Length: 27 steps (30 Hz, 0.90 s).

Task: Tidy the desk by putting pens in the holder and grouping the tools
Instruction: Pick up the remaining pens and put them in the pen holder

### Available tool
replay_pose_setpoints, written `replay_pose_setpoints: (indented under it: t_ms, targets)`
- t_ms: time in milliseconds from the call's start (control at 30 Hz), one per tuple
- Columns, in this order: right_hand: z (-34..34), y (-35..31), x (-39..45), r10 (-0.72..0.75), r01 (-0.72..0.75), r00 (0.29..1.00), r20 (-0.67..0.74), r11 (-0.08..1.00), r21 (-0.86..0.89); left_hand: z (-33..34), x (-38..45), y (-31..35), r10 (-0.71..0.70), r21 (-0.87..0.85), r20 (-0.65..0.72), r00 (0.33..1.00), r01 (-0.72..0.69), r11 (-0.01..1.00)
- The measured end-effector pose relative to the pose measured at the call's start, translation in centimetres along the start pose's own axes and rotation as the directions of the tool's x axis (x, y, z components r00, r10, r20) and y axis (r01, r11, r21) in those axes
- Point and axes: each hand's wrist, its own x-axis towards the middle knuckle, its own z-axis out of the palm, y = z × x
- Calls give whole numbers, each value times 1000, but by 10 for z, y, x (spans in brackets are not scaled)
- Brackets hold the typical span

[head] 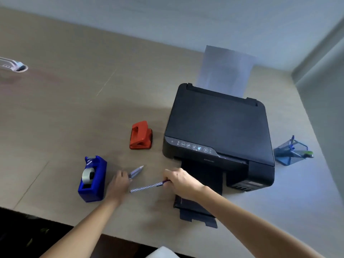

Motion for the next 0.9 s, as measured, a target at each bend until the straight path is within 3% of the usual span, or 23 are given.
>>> replay_pose_setpoints:
  t_ms: [100, 200, 267, 367, 467, 567, 633, 767, 900]
  targets:
    - [-43, 9, -39, -69, 86, 978, -195, 993, 79, -16, -13, 16, 31, 36, -47, 998, -29, 999]
    - [-93, 28, -89, -82, 139, 905, -418, 985, 106, -45, -24, 50, 9, -138, -170, 985, -33, 990]
    - [-127, 51, -130, -21, 111, 824, -566, 986, 125, -72, -28, 86, -43, -313, -282, 958, -50, 949]
    - [-165, 107, -189, 138, 4, 636, -759, 983, 183, -123, -31, 157, -35, -422, -400, 916, -150, 894]
    - [-186, 180, -242, 329, -141, 428, -842, 944, 297, -164, -35, 253, 257, -262, -497, 829, -426, 866]
    - [-196, 246, -280, 454, -243, 266, -850, 885, 397, -170, -34, 354, 556, -209, -419, 718, -672, 710]
    - [-200, 284, -296, 498, -301, 185, -847, 849, 434, -157, -24, 418, 694, -160, -303, 654, -752, 639]
    - [-206, 347, -298, 542, -370, 169, -823, 809, 457, -120, 2, 536, 796, -83, -86, 600, -800, 594]
    - [-211, 393, -280, 524, -450, 282, -803, 812, 372, -90, 32, 628, 763, -6, 87, 641, -765, 644]
